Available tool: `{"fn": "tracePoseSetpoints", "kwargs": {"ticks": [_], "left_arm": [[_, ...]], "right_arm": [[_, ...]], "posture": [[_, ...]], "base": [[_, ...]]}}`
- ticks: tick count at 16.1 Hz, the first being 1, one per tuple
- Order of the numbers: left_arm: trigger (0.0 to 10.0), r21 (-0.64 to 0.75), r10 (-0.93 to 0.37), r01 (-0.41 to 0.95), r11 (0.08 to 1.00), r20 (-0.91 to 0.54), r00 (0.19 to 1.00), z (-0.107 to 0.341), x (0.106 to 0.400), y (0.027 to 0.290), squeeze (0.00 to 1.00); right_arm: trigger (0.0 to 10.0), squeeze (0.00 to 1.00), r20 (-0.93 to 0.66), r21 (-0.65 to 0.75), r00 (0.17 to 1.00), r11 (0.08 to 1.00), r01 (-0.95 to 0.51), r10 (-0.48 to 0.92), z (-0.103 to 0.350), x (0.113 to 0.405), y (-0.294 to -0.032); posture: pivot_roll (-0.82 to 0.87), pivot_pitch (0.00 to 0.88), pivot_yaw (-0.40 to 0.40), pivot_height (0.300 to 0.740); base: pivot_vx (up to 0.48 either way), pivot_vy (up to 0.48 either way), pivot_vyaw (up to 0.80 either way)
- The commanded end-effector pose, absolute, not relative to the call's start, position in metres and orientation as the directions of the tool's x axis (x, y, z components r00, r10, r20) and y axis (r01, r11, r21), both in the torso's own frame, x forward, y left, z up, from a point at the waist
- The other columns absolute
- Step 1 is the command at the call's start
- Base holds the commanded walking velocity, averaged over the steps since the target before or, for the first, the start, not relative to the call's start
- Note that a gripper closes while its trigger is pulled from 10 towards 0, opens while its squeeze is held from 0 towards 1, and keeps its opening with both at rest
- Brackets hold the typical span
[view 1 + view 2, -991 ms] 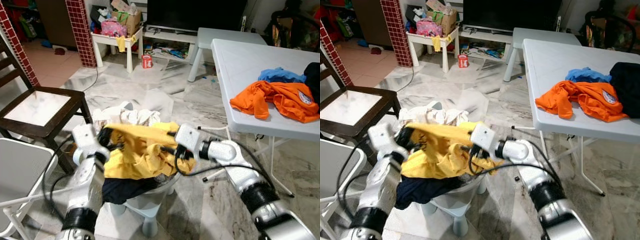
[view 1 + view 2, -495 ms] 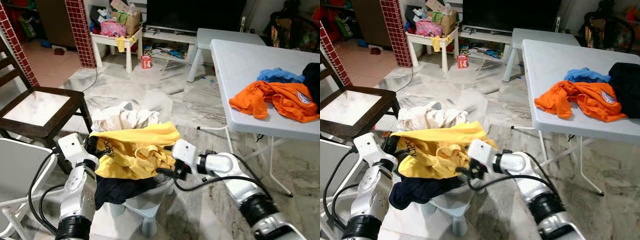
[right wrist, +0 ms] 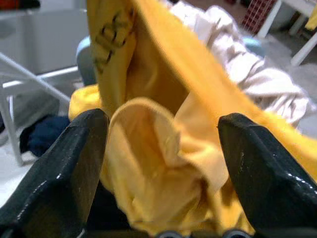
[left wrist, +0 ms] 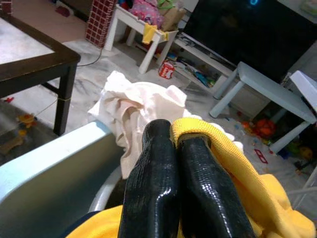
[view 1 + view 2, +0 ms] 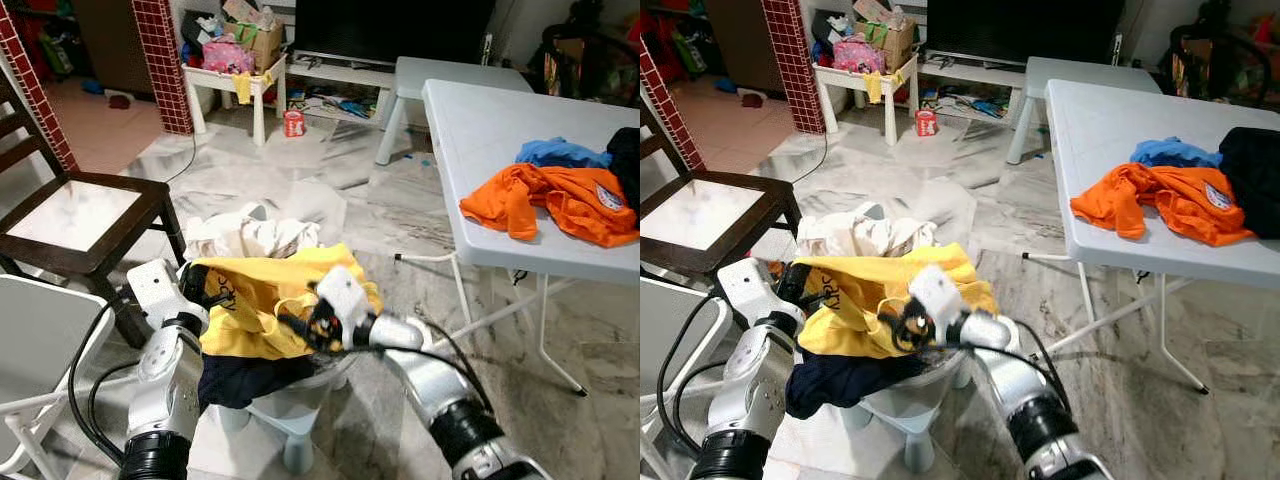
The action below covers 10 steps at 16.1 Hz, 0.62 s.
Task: Hang hanger
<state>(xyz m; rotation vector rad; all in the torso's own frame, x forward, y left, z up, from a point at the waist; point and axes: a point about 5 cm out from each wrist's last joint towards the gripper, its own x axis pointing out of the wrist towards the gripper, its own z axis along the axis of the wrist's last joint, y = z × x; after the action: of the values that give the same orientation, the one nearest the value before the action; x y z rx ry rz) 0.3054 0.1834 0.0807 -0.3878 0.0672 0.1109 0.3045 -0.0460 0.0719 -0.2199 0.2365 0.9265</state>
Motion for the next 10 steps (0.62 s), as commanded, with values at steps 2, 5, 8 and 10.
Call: {"fn": "tracePoseSetpoints", "kwargs": {"ticks": [2, 5, 8, 10], "left_arm": [[0.0, -0.377, 0.076, -0.095, 0.922, -0.065, 0.995, 0.088, 0.307, 0.182, 0.0], [0.0, -0.378, 0.062, -0.08, 0.922, -0.059, 0.996, 0.091, 0.308, 0.181, 0.0], [0.0, -0.379, 0.03, -0.049, 0.924, -0.055, 0.998, 0.092, 0.307, 0.174, 0.0], [0.0, -0.377, -0.003, -0.015, 0.926, -0.046, 0.999, 0.094, 0.306, 0.169, 0.0]], "right_arm": [[10.0, 0.0, -0.33, -0.105, 0.59, 0.592, -0.799, 0.737, 0.069, 0.31, -0.05], [10.0, 0.0, -0.331, -0.208, 0.613, 0.579, -0.789, 0.717, 0.07, 0.315, -0.051], [10.0, 0.0, -0.322, -0.287, 0.594, 0.522, -0.804, 0.737, 0.076, 0.321, -0.039], [10.0, 0.0, -0.33, -0.318, 0.579, 0.49, -0.812, 0.746, 0.075, 0.32, -0.03]], "posture": [[0.05, 0.0, -0.06, 0.74], [0.05, 0.0, -0.06, 0.74], [0.05, 0.0, -0.061, 0.74], [0.06, 0.0, -0.066, 0.74]], "base": [[0.0, 0.0, 0.0], [0.0, 0.0, 0.0], [0.0, 0.0, 0.0], [0.0, 0.0, 0.0]]}}
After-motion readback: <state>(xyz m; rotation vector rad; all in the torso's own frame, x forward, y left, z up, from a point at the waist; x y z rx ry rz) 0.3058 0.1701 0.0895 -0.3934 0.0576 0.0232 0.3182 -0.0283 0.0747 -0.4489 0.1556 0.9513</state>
